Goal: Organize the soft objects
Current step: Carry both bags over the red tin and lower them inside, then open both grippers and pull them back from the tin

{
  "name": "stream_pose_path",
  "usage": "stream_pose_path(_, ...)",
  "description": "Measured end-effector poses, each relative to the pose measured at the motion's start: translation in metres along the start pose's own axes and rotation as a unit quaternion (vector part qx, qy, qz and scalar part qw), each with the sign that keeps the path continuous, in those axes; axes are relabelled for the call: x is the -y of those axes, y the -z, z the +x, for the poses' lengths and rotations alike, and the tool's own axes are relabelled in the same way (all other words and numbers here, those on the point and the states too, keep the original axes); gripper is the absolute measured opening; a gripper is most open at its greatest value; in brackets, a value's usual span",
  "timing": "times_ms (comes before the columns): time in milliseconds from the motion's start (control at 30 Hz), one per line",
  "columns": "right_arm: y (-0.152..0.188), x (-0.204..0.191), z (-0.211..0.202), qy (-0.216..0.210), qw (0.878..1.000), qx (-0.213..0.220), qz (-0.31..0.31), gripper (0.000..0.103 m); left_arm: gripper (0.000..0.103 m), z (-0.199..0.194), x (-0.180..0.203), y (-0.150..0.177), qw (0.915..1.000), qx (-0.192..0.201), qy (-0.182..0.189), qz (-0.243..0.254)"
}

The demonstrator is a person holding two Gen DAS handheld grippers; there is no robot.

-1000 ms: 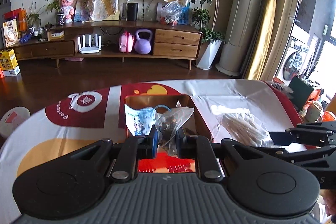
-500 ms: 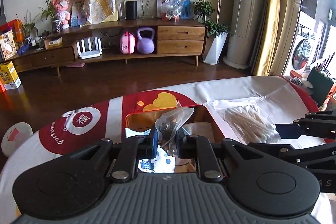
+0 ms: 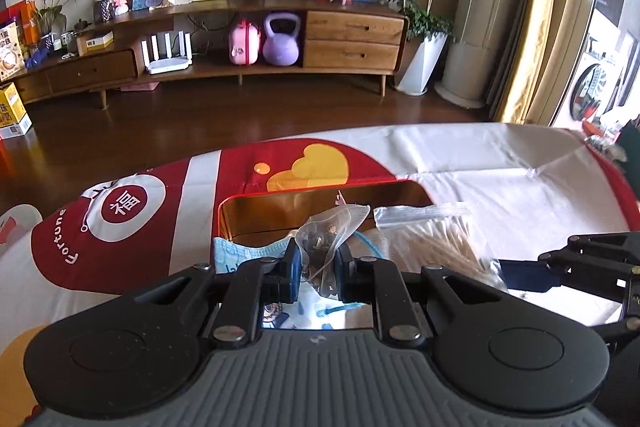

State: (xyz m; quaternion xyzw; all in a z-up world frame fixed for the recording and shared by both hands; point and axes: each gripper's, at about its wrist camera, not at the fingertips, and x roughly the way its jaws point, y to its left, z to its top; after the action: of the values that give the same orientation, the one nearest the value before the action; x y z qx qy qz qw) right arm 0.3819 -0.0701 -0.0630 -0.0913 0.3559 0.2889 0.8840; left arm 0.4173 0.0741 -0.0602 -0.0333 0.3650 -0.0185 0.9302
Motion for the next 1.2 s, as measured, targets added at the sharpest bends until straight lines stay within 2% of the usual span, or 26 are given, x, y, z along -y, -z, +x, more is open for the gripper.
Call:
stream_pose_path(367, 0.007, -0.007, 0.024, 0.004, 1.000, -0.023, -0.012, 0.039, 0.016, 0.032, -0.003, 0.008, 0.9997, -0.024, 0.001, 0.006)
stream_pose_path(667, 0.011, -0.009, 0.028, 0.013, 0.999, -0.028, -0.008, 0.040, 0.016, 0.047, -0.005, 0.016, 0.9989, -0.046, -0.001, 0.008)
stream_pose_path(1000, 0.009, -0.012, 0.024, 0.022, 0.999, -0.030, -0.013, 0.043, 0.017, 0.043, -0.004, 0.019, 0.9984, -0.056, 0.002, 0.000)
stream_pose_path(1100, 0.009, -0.013, 0.020, 0.020, 0.999, -0.028, -0.014, 0.046, 0.018, 0.039, -0.003, 0.019, 0.9982, -0.060, 0.006, -0.001)
stream_pose_path(1200, 0.009, -0.014, 0.015, 0.020, 0.999, -0.026, -0.018, 0.055, 0.023, 0.033, -0.001, 0.018, 0.9983, -0.058, 0.006, 0.001)
